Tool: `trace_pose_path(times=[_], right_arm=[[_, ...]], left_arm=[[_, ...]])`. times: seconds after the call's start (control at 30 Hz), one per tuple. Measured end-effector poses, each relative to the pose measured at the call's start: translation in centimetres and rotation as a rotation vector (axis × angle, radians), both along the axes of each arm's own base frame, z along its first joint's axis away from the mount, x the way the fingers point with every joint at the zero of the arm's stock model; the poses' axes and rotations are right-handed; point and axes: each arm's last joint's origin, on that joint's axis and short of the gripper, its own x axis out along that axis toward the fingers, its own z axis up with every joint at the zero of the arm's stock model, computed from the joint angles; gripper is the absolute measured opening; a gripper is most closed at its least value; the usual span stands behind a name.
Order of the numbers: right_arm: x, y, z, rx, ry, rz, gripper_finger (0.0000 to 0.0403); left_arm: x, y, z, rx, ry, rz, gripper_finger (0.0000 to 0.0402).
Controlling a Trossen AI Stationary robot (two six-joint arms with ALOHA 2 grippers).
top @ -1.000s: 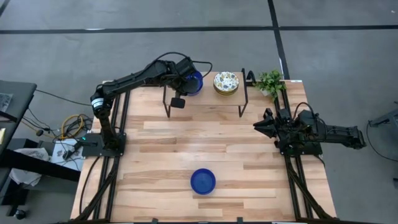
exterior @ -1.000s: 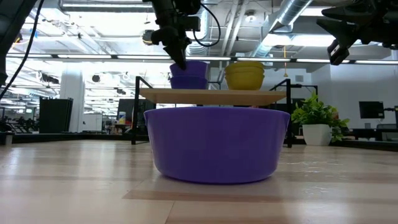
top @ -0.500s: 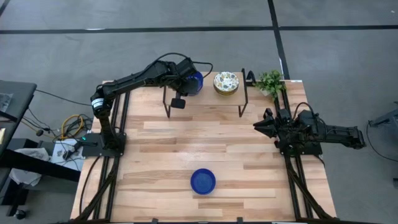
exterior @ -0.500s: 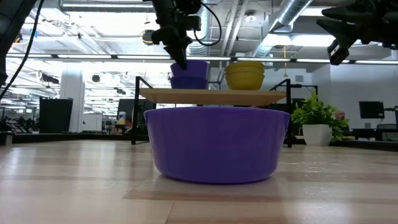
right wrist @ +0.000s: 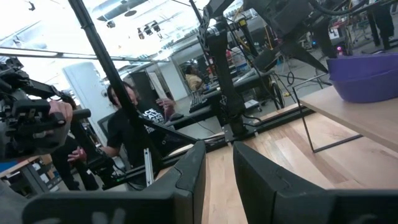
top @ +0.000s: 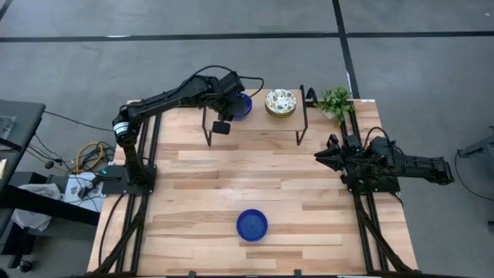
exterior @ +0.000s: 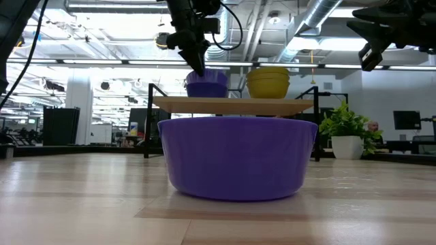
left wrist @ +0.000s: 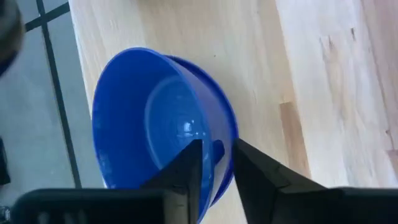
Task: Pick & Place Mini bowls
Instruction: Stack the top blue bowl on top of the blue bowl on the shelf, then stack the blue bowl on top of the blue bowl on the shelf
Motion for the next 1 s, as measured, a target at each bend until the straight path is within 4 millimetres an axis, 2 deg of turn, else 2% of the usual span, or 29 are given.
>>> trace_pose_path(times=[0.27,0.63,0.83,1.0], right_arm=[[0.0,0.0,0.0,0.0,0.0,0.0,0.0072],[0.0,0.0,0.0,-0.001,-0.002,-0.001,0.0072],[0.0,0.0,0.0,0.0,-0.002,-0.001,0.0072],[0.0,0.0,0.0,0.0,-0.002,0.0,0.0072]], left_arm=[[-0.3,0.1,0.4,0.057,0.006,0.031,0.0112],[-2.1,-1.2,2.9,0.078,-0.102,0.019,0.0114],[-1.9,-1.5,2.8,0.013,-0.137,0.044,0.0114],[-1.6,-3.5,2.9,-0.132,-0.186,0.028,0.0114]])
